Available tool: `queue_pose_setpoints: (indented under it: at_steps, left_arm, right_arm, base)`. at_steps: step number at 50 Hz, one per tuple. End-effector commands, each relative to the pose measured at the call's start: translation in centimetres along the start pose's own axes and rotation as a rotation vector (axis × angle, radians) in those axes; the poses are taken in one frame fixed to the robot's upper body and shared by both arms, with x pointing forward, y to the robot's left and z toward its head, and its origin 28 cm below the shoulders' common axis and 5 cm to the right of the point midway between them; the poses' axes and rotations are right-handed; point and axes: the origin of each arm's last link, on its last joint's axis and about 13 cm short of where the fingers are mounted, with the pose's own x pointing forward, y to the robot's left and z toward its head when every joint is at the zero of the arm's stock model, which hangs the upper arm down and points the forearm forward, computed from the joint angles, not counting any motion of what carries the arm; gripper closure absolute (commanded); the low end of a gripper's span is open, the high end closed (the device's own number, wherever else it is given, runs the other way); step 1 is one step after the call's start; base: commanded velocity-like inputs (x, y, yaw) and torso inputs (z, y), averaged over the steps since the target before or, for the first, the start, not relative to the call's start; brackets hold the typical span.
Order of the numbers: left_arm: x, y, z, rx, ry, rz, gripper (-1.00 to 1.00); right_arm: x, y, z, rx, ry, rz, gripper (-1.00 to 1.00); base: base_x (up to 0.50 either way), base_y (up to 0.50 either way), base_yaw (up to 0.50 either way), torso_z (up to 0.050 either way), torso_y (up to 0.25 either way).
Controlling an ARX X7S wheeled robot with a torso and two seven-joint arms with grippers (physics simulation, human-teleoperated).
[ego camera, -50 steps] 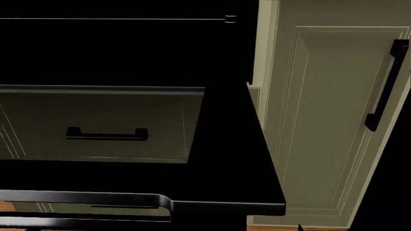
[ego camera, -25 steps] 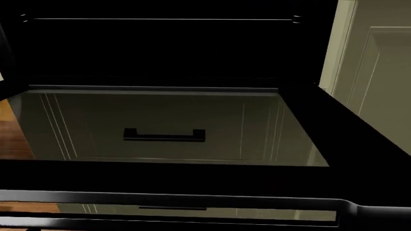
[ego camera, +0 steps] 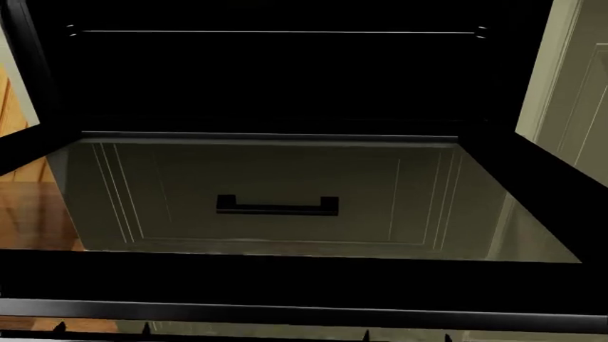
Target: Close the oven door
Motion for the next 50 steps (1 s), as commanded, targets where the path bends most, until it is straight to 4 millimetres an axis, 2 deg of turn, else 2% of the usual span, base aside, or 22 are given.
queue_pose_setpoints:
  at_steps: [1, 23, 39, 47, 50]
  left_arm:
    - [0.0, 0.0, 0.1, 0.000, -0.001, 0.000, -1.00]
    - [0.0, 0.0, 0.0, -0.001, -0.002, 0.000, -1.00]
    - [-0.1, 0.1, 0.1, -0.017, -0.013, 0.001, -1.00]
    - [-0.6, 0.2, 1.5, -0.012, -0.049, -0.034, -1.00]
    - [-0.2, 0.6, 3.0, -0.048, -0.037, -0.016, -1.00]
  right_arm:
    - [0.0, -0.1, 0.1, 0.008, -0.003, -0.007, -1.00]
    - [0.0, 0.0, 0.1, 0.003, -0.006, 0.003, -1.00]
    - [-0.2, 0.1, 0.3, -0.026, -0.024, 0.000, -1.00]
    - [-0.7, -0.2, 1.4, -0.027, -0.057, -0.022, -1.00]
    - [-0.9, -0.4, 2.9, -0.067, -0.110, -0.031, -1.00]
  base:
    - [0.39, 0.00, 0.00, 0.000, 0.000]
    - [0.39, 0.00, 0.00, 0.000, 0.000]
    - [0.10, 0.00, 0.00, 0.000, 0.000]
    - [0.00, 0.00, 0.00, 0.000, 0.000]
    - [0.00, 0.00, 0.00, 0.000, 0.000]
